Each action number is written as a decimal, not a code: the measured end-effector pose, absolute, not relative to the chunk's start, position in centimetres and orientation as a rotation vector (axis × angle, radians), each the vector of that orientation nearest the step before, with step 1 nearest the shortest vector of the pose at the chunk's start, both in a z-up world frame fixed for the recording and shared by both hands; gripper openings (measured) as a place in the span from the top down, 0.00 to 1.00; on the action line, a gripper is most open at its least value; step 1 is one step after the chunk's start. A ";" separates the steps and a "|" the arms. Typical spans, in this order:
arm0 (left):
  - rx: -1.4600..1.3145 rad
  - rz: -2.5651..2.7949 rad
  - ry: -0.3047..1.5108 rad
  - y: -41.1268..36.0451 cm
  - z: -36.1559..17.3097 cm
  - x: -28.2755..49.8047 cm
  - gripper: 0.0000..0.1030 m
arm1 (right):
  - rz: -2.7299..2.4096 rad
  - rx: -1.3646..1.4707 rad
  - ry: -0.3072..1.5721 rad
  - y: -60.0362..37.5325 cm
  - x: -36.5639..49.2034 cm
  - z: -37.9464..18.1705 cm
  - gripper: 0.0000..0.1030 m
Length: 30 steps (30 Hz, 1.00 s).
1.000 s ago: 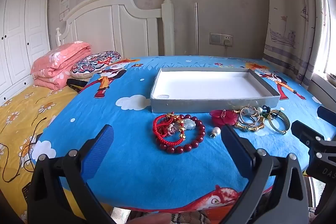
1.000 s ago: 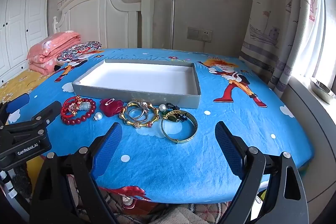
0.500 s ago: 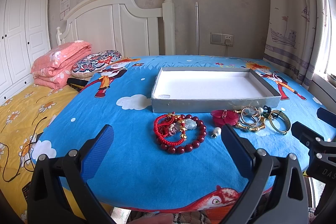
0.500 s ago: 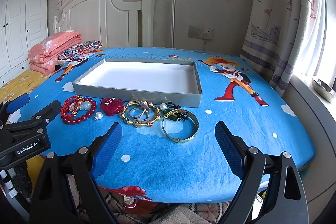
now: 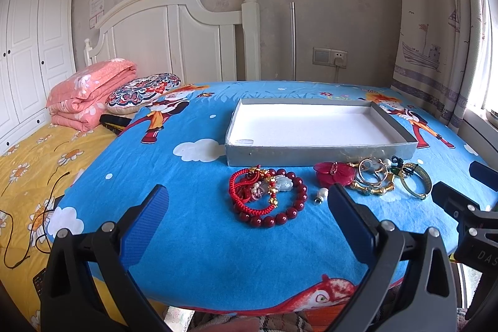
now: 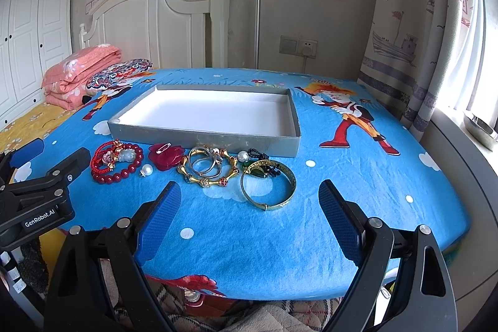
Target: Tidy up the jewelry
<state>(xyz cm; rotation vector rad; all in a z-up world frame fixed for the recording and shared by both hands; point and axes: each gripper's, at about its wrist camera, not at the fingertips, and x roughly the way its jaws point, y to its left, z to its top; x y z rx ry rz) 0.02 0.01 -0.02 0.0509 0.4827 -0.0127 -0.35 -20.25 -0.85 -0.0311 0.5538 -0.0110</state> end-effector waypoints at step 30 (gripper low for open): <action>0.059 0.003 0.475 0.2 0.3 -0.5 0.04 | -0.002 -0.021 0.566 -20.3 -0.3 -1.2 0.18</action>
